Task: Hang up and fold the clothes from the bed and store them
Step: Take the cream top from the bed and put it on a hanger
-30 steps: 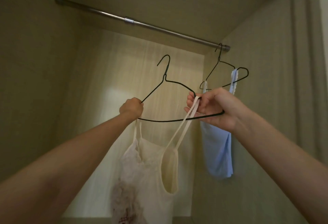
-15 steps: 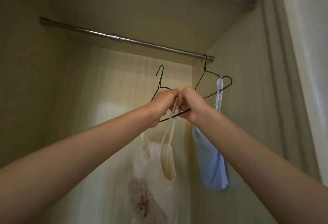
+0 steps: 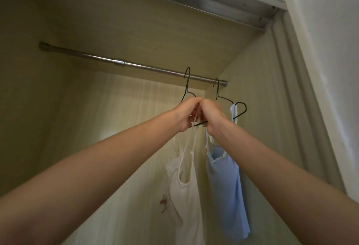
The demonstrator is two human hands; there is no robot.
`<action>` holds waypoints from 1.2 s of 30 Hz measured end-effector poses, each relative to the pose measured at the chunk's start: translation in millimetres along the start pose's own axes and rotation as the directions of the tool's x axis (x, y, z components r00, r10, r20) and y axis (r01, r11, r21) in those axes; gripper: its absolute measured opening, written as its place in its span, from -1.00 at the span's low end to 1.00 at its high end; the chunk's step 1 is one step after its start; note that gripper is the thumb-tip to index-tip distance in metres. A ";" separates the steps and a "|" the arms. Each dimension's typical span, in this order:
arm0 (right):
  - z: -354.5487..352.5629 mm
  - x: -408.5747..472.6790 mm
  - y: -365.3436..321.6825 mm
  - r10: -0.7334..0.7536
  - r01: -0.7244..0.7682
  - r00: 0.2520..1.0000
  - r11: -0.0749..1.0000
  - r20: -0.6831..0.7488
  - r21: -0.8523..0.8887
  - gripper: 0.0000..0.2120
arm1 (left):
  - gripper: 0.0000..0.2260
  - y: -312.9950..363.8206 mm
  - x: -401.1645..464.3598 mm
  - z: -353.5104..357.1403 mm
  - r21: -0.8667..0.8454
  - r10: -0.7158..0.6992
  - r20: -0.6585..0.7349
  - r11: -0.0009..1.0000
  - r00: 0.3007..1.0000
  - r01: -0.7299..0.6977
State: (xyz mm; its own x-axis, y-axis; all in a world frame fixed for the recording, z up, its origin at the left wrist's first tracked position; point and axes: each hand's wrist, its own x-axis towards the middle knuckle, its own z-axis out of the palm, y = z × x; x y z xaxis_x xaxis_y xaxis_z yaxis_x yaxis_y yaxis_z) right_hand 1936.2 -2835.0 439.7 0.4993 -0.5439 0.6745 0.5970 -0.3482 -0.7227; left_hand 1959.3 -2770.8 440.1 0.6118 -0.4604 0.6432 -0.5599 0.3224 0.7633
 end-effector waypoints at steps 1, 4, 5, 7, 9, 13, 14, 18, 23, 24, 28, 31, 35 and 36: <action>0.3 5.0 -0.8 -0.008 0.008 1.000 1.000 -0.020 0.005 -0.89 | -0.66 1.8 5.6 2.3 0.001 0.003 -0.001 1.000 1.000 -0.003; -1.0 18.7 -3.1 -0.016 0.018 0.998 0.999 -0.056 0.034 -0.85 | -0.69 6.1 22.2 7.9 -0.003 0.010 -0.011 1.000 1.000 -0.010; -2.1 22.7 -3.8 -0.020 0.022 0.997 0.999 -0.068 0.040 -0.81 | -0.70 7.4 26.3 9.2 0.002 0.008 -0.012 1.000 1.000 -0.008; -4.0 31.8 -3.4 -0.031 0.036 0.995 0.998 -0.093 0.058 -0.78 | -0.71 7.9 37.3 12.2 0.008 -0.008 -0.008 1.000 1.000 0.008; -5.2 42.5 -0.5 -0.029 0.036 0.994 0.997 -0.108 0.062 -0.79 | -0.73 6.4 50.7 13.9 -0.005 -0.025 -0.005 1.000 1.000 0.025; -5.6 67.3 7.7 -0.035 0.041 0.991 0.998 -0.130 0.046 -0.80 | -0.81 -1.3 78.4 15.5 -0.018 -0.044 0.009 0.999 0.999 0.044; -5.7 73.3 9.7 -0.036 0.041 0.991 0.998 -0.132 0.038 -0.80 | -0.82 -3.6 85.2 16.0 -0.019 -0.045 0.007 0.999 0.999 0.045; -6.8 97.7 17.9 -0.045 0.044 0.988 0.999 -0.145 -0.008 -0.79 | -0.81 -12.7 109.2 20.1 -0.025 -0.043 -0.002 0.999 0.999 0.043; -8.8 122.9 32.1 -0.013 0.015 0.986 1.000 -0.165 0.014 -0.84 | -0.83 -21.7 128.4 27.0 0.009 -0.051 0.014 0.999 0.999 0.051; -9.8 126.4 34.3 -0.011 0.013 0.985 1.000 -0.171 0.014 -0.85 | -0.83 -23.0 130.3 28.7 0.017 -0.056 0.013 0.998 0.998 0.056; -14.9 134.5 43.3 0.003 -0.007 0.988 1.000 -0.153 -0.024 -0.87 | -0.83 -31.8 136.3 33.4 0.033 -0.088 0.004 0.996 0.996 0.088; -18.8 135.9 48.9 0.023 -0.029 0.993 0.998 -0.116 -0.050 -0.87 | -0.80 -37.1 138.3 34.6 0.040 -0.115 0.008 0.993 0.993 0.115; -22.6 136.8 47.4 0.051 -0.052 0.997 0.999 -0.065 -0.015 -0.85 | -0.79 -37.9 141.8 34.9 0.033 -0.102 0.009 0.994 0.995 0.102; -22.7 137.0 46.6 0.061 -0.061 0.997 0.998 -0.049 0.005 -0.83 | -0.77 -37.8 142.8 34.3 0.036 -0.100 0.013 0.994 0.995 0.100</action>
State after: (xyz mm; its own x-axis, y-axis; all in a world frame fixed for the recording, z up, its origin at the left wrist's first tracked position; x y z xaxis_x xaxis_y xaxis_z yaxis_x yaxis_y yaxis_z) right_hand 2018.1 -2943.1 495.0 0.5035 -0.6009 0.6208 0.5689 -0.3102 -0.7617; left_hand 2048.7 -2877.2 500.9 0.6577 -0.5010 0.5625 -0.5159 0.2446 0.8210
